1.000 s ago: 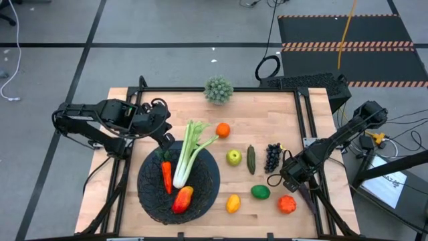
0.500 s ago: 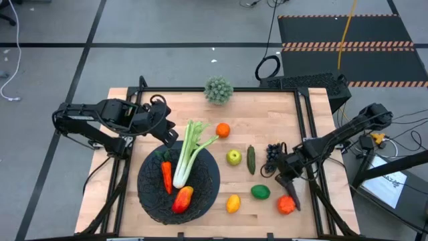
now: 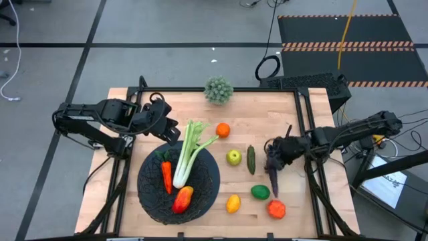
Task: Build produce basket
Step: Put the purple eggplant into the black wire basket
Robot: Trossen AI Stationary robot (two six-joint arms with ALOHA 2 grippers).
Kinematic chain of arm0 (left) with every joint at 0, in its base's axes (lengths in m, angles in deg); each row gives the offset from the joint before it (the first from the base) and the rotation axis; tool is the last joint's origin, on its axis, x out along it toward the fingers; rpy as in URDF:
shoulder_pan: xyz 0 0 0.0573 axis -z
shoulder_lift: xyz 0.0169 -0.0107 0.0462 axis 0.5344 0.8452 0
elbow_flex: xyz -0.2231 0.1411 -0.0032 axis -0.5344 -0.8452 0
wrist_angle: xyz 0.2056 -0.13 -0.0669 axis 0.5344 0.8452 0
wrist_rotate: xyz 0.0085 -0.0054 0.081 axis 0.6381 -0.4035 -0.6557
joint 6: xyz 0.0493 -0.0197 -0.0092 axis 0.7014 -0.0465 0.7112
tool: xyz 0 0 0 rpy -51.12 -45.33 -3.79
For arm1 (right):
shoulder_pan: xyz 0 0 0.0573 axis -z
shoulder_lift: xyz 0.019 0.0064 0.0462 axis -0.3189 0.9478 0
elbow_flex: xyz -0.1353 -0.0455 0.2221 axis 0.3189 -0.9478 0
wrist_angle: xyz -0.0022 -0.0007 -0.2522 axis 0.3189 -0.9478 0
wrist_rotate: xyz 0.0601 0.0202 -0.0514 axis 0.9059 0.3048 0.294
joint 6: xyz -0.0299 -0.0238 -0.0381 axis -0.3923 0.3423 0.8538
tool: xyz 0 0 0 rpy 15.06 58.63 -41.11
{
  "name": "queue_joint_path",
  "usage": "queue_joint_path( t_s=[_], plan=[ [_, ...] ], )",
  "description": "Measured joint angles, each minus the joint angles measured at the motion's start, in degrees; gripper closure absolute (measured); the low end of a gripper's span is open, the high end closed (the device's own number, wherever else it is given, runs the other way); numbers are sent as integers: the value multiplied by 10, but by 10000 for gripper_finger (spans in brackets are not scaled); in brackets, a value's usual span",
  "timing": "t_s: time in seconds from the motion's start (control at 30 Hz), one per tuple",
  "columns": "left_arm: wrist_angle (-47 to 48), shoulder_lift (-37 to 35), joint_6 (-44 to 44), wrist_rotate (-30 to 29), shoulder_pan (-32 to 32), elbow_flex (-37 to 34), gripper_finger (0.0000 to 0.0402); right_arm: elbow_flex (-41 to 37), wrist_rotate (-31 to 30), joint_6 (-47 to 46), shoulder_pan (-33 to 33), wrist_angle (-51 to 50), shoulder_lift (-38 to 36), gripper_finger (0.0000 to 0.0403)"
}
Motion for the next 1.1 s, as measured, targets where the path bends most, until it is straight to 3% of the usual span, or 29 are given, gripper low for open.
queue_joint_path(
  t_s=[0.37,0.53,0.67,0.8,1.1],
  plan=[
    [-111,10,60,2,0,0,364,1,-47,85,100,303,-26,251],
    [-181,29,58,16,0,-1,301,1,-53,135,135,402,-14,250],
    [-237,44,47,100,-17,0,240,1,-62,173,149,464,-4,250],
    [-285,65,65,141,-29,-1,191,1,-63,222,157,525,8,250],
    [-380,133,86,222,-70,-1,137,2,-61,300,161,647,64,250]
  ],
)
